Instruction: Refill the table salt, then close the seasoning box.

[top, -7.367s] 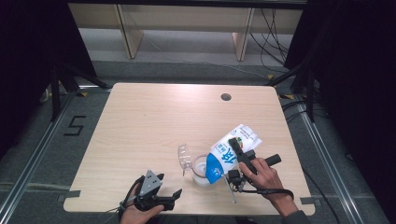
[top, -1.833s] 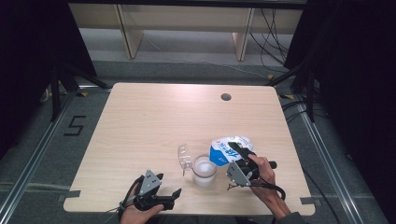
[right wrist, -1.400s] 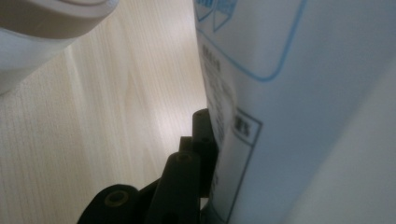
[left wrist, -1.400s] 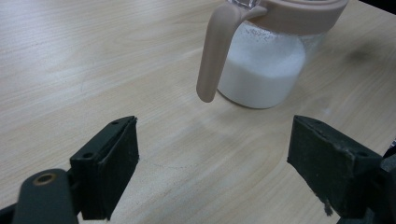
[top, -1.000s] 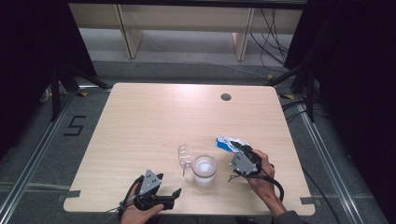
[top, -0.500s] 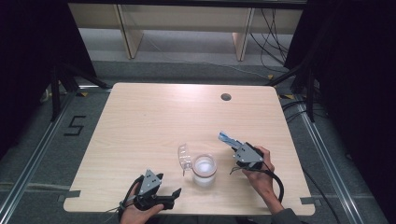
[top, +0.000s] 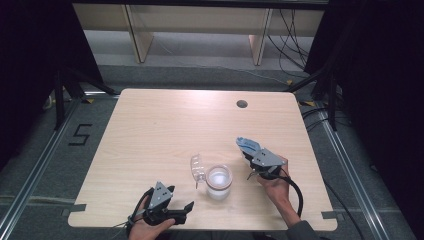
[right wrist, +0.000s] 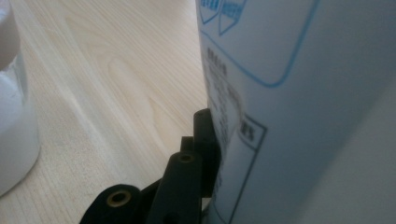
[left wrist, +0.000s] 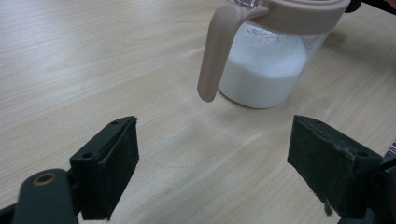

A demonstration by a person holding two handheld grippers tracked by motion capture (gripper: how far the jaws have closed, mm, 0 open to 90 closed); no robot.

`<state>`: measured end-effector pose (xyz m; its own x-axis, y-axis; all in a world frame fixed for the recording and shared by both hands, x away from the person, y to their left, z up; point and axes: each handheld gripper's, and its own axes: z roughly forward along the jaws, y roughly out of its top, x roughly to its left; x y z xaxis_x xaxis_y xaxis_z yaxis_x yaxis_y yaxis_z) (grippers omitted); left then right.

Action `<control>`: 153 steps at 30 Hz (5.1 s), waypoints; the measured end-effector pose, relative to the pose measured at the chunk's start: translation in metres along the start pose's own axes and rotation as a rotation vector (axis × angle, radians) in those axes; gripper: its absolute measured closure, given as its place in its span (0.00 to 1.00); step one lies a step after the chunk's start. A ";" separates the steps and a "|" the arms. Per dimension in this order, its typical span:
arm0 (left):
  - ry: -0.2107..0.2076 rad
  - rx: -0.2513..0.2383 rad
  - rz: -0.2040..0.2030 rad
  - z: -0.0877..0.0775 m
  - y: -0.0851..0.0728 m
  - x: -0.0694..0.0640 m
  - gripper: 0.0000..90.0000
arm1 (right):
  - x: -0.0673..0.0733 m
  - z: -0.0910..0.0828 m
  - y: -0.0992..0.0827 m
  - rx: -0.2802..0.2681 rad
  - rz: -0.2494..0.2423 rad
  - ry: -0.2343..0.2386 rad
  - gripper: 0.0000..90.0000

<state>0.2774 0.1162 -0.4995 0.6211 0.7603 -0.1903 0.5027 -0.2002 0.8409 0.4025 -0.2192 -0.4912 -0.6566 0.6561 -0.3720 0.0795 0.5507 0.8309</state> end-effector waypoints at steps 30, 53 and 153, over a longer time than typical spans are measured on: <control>0.017 -0.002 0.033 -0.001 0.001 0.002 0.17 | -0.007 -0.017 -0.008 -0.031 0.223 -0.061 0.36; 0.006 0.004 0.011 -0.001 0.000 0.001 0.17 | -0.002 -0.057 -0.008 0.003 0.293 -0.047 0.25; 0.006 -0.113 0.095 -0.015 0.069 0.002 0.96 | 0.028 -0.114 -0.027 0.115 0.369 0.052 0.22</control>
<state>0.3046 0.1134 -0.4340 0.6589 0.7450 -0.1044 0.3704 -0.2005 0.9070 0.2966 -0.2747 -0.4762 -0.6049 0.7956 -0.0326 0.3991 0.3383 0.8522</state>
